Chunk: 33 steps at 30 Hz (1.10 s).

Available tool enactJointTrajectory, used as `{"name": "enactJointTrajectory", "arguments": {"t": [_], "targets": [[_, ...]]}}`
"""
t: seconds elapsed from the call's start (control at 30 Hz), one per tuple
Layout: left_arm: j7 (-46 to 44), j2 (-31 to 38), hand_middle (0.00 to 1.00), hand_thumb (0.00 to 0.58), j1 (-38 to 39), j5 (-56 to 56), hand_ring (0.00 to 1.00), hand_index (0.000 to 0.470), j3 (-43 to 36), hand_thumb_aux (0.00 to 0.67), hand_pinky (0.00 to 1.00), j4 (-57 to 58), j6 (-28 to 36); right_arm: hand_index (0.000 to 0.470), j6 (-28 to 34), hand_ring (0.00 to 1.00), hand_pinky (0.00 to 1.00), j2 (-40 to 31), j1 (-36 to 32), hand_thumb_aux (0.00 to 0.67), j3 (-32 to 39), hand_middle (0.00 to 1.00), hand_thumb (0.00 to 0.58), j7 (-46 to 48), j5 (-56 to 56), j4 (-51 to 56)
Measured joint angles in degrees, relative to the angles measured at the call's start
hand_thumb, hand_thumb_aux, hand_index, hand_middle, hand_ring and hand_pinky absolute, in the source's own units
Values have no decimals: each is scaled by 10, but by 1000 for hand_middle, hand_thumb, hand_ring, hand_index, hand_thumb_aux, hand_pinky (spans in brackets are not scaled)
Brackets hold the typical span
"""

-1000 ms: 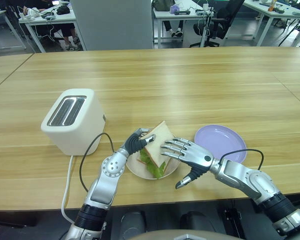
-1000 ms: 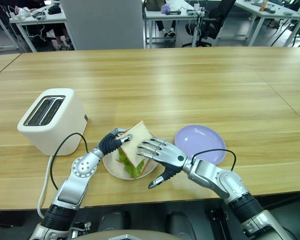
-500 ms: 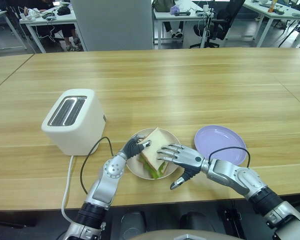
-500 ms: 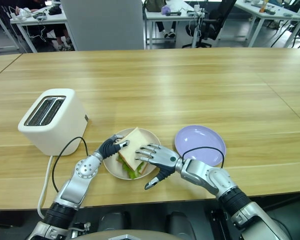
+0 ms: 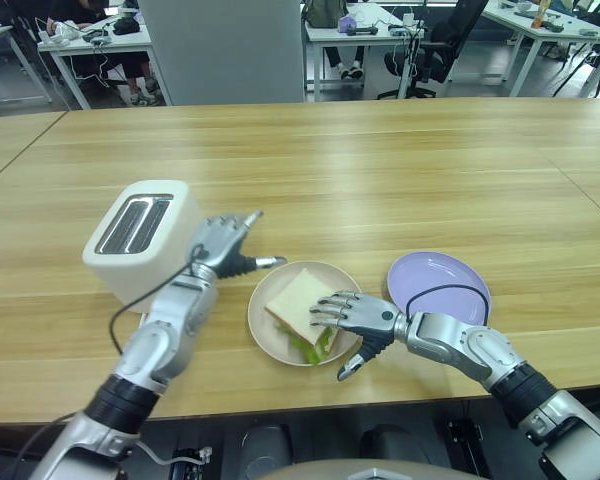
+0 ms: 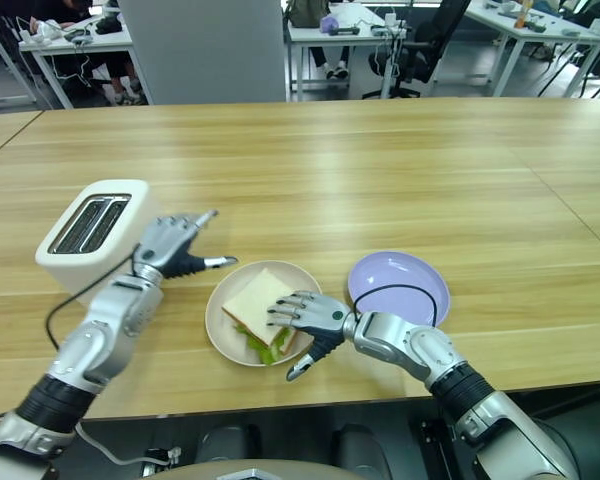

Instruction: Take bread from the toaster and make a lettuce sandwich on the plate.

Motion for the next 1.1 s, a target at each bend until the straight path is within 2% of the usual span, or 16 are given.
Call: {"name": "enactJointTrajectory", "arguments": {"t": [0.1, 0.13, 0.17, 0.2, 0.23, 0.27, 0.3, 0.33, 0.37, 0.47, 0.57, 0.7, 0.77, 0.93, 1.1], "targets": [[3, 15, 0, 0, 2, -23, 0, 0, 61, 0, 0, -41, -12, 0, 5, 0, 0, 4, -5, 0, 2, 0, 0, -16, -1, 15], [2, 15, 0, 0, 4, -36, 0, 0, 77, 0, 0, -51, -18, 31, 9, 0, 0, 7, -7, 45, 1, 0, 75, -25, -2, 22], [-1, 11, 0, 0, 6, -57, 0, 0, 94, 0, 0, -63, -24, 31, 13, 0, 0, 12, -10, 45, 0, 0, 75, -34, -1, 32], [-13, -3, 0, 62, 11, -101, 0, 25, 114, 37, 0, -75, -33, 271, 15, 0, 0, 19, -10, 394, -8, 0, 482, -42, 17, 45], [-22, -18, 94, 549, 15, -130, 94, 354, 123, 515, 94, -84, -37, 417, 18, 0, 0, 25, -10, 607, -17, 0, 575, -45, 32, 54], [-38, -27, 318, 580, 20, -169, 318, 460, 129, 670, 318, -90, -43, 460, 19, 55, 55, 30, -9, 670, -27, 55, 580, -44, 56, 62], [-58, -40, 690, 580, 29, -211, 690, 460, 135, 670, 690, -94, -51, 460, 18, 490, 490, 35, -5, 670, -44, 490, 580, -43, 90, 65], [-83, -49, 1000, 580, 41, -257, 1000, 460, 137, 670, 1000, -98, -58, 460, 15, 910, 910, 39, -2, 670, -62, 910, 580, -41, 129, 65], [-103, -57, 1000, 580, 54, -289, 1000, 460, 138, 670, 1000, -102, -62, 460, 11, 1000, 1000, 41, -2, 670, -78, 1000, 580, -38, 159, 63], [-164, -63, 1000, 580, 91, -373, 1000, 460, 139, 670, 1000, -112, -70, 460, -3, 1000, 1000, 40, 2, 670, -116, 1000, 580, 2, 269, 47], [-236, -40, 1000, 580, 131, -443, 1000, 460, 139, 670, 1000, -121, -93, 460, -10, 1000, 1000, 28, 21, 670, -142, 1000, 580, 73, 390, 3], [-323, 5, 1000, 580, 175, -488, 1000, 460, 127, 670, 1000, -133, -107, 460, -7, 1000, 1000, -8, 60, 670, -145, 1000, 580, 184, 514, -50], [-378, 41, 1000, 580, 215, -495, 1000, 460, 99, 670, 1000, -137, -109, 460, -2, 1000, 1000, -54, 92, 670, -131, 1000, 580, 260, 561, -84], [-455, 78, 1000, 580, 257, -469, 1000, 460, 22, 670, 1000, -139, -97, 460, -1, 1000, 1000, -101, 125, 670, -94, 1000, 580, 357, 536, -94], [-469, 99, 1000, 580, 224, -365, 1000, 460, -31, 670, 1000, -91, -72, 460, -8, 1000, 1000, -91, 132, 670, -64, 1000, 580, 361, 431, -73]]}}
